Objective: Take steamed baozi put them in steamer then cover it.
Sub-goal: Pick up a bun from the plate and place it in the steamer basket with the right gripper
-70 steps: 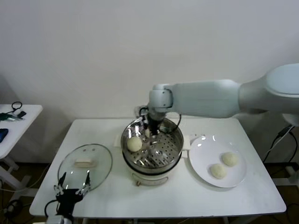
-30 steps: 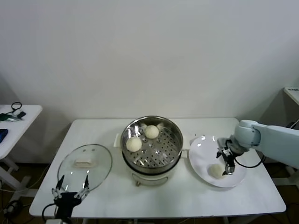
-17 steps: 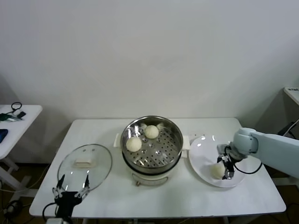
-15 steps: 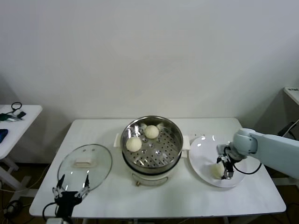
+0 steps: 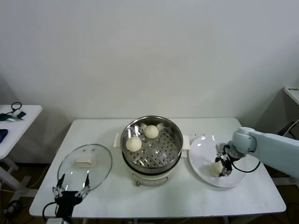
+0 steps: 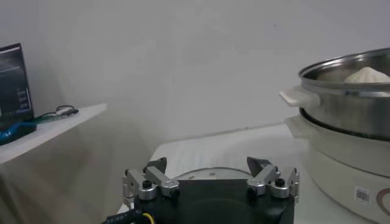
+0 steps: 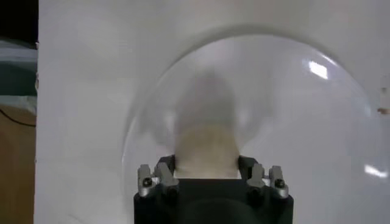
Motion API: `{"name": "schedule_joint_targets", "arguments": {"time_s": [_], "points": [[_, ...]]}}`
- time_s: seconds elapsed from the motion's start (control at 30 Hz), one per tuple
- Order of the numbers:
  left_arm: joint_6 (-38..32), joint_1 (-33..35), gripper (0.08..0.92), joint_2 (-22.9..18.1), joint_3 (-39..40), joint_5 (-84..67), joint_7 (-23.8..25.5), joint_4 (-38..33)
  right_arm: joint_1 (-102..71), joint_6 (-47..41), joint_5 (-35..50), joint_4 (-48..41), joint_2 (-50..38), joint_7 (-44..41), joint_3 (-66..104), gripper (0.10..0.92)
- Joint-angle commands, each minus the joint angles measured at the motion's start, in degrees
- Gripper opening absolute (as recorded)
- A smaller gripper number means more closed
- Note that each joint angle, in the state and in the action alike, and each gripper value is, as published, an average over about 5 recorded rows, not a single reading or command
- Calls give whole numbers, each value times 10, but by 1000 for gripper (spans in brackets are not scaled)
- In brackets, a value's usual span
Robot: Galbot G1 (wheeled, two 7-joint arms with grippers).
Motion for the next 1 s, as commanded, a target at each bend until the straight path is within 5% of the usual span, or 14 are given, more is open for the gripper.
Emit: {"name": "schedule_joint_targets", "arguments": {"time_s": [0.03,0.33,0.57,1.0], "points": [[0,0,823,0,-1,-1,0,0,285,171,50,-9,68,-60,-152,670],[3,-3,823,0,2,2,2,-2,430,400,35,73,192,-110,-121,670],[9,-10,823,-1,2,3,4,-4,376,420,-38,153,273,-72,-78,670],[10,-5,823,-1,-5,0,5,-13,235,417,-137,123,362,-17,-83,670]]}}
